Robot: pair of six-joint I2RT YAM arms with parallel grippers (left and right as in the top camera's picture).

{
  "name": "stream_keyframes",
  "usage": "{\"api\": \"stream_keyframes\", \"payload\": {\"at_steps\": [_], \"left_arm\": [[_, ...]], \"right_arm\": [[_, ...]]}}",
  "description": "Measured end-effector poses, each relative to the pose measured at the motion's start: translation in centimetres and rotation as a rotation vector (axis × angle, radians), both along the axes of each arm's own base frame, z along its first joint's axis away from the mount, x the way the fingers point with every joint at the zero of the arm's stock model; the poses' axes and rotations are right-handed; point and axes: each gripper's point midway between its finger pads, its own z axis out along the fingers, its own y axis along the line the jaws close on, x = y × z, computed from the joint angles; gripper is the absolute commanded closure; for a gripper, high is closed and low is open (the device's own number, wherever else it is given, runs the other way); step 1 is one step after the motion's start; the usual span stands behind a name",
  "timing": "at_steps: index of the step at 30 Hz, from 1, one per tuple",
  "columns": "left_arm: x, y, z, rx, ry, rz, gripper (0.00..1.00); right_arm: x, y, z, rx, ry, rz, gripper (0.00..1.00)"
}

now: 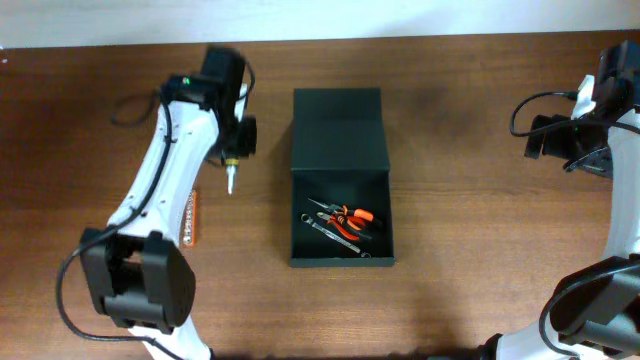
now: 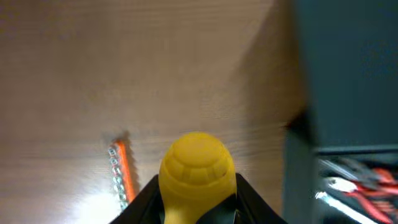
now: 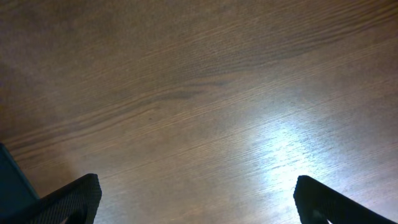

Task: Pack container
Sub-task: 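Lift the screwdriver and carry it over the black box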

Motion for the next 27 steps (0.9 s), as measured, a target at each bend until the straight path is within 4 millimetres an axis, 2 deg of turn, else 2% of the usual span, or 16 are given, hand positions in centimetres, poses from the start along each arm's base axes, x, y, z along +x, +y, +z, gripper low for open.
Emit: {"api": "stream_keyframes", "payload": {"at_steps": [4, 6, 11, 15, 19, 22, 26, 27], "left_arm": [[0.1, -3.9, 4.7, -0.021, -0.099, -0.139, 0.98], [-1.1, -7.1, 6.1, -0.047, -0.123, -0.243, 0.98], [-4.9, -14.3, 6.4, -0.093, -0.098, -0.484, 0.98], [-7.8, -18.2, 6.3, -0.104, -0.083, -0.64, 0.98], [-9.2, -19.9, 6.3, -0.103, -0.081, -0.718, 0.98], [-9.3, -20.4, 5.7, -0.099, -0.065, -0.735, 0.98], [-8.9, -20.6, 2.9, -0.073, 0.011, -0.734, 0.98], [-8.9, -20.6, 1.5, -0.063, 0.051, -0.735, 0.98]], "right_arm": [[0.0, 0.0, 0.0, 0.0, 0.0, 0.0, 0.01], [0.0, 0.0, 0.0, 0.0, 0.0, 0.0, 0.01], [0.0, 0.0, 0.0, 0.0, 0.0, 0.0, 0.01], [0.0, 0.0, 0.0, 0.0, 0.0, 0.0, 0.01], [0.0, 0.0, 0.0, 0.0, 0.0, 0.0, 0.01], [0.0, 0.0, 0.0, 0.0, 0.0, 0.0, 0.01], [0.0, 0.0, 0.0, 0.0, 0.0, 0.0, 0.01], [0.0, 0.0, 0.0, 0.0, 0.0, 0.0, 0.01]]}}
